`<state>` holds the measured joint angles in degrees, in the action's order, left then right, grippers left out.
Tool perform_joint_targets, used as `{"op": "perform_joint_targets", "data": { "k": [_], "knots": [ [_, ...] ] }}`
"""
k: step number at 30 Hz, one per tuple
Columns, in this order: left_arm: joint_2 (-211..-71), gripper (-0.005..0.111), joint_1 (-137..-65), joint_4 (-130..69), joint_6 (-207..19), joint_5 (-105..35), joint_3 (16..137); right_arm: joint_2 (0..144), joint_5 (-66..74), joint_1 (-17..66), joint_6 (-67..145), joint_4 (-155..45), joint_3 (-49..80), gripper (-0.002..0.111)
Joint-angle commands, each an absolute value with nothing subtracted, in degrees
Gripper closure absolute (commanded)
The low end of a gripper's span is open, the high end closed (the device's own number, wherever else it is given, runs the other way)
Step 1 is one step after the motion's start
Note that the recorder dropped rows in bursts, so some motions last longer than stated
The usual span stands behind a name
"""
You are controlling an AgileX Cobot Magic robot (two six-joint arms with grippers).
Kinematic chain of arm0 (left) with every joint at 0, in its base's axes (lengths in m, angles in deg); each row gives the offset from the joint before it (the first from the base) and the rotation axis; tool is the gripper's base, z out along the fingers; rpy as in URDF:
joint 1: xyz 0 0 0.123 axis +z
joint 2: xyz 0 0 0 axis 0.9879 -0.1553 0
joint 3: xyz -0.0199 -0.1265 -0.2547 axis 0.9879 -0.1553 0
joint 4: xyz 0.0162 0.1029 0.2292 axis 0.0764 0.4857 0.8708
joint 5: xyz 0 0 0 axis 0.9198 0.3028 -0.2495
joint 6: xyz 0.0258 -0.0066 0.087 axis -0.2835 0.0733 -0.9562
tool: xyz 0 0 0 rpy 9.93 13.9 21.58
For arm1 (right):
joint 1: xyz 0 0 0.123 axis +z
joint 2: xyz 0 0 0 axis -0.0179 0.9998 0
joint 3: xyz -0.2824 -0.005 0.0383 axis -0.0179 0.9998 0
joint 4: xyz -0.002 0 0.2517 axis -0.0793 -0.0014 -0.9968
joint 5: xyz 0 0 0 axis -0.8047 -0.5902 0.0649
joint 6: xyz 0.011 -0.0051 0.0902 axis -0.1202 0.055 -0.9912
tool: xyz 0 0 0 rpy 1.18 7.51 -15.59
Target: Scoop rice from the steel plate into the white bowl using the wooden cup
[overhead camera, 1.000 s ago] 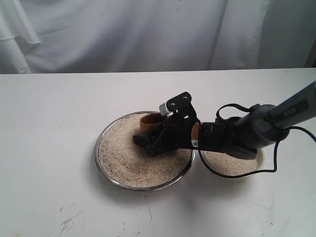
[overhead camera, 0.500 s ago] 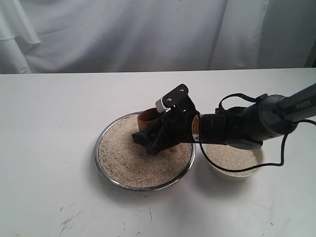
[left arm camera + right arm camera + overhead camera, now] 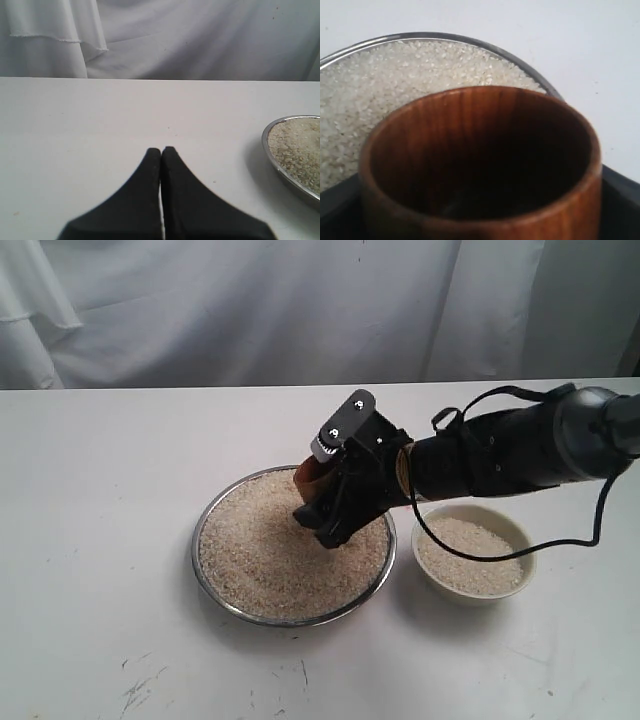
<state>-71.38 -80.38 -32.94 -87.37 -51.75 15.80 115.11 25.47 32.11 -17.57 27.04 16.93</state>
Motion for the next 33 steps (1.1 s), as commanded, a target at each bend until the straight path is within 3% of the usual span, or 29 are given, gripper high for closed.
{"op": "perform_joint_targets", "data": {
  "k": [1,27,33],
  "knots": [
    [-71.1,0.107,-80.5,-33.0,-87.2,-51.4,15.5,114.2,24.8,32.3,-30.3,45.1,12.3,0.108],
    [-71.1,0.107,-80.5,-33.0,-87.2,-51.4,15.5,114.2,24.6,30.9,-25.2,35.3,5.8,0.108],
    [-71.1,0.107,-80.5,-33.0,-87.2,-51.4,15.5,114.3,22.0,30.6,9.2,7.3,7.2,0.108]
  ]
}}
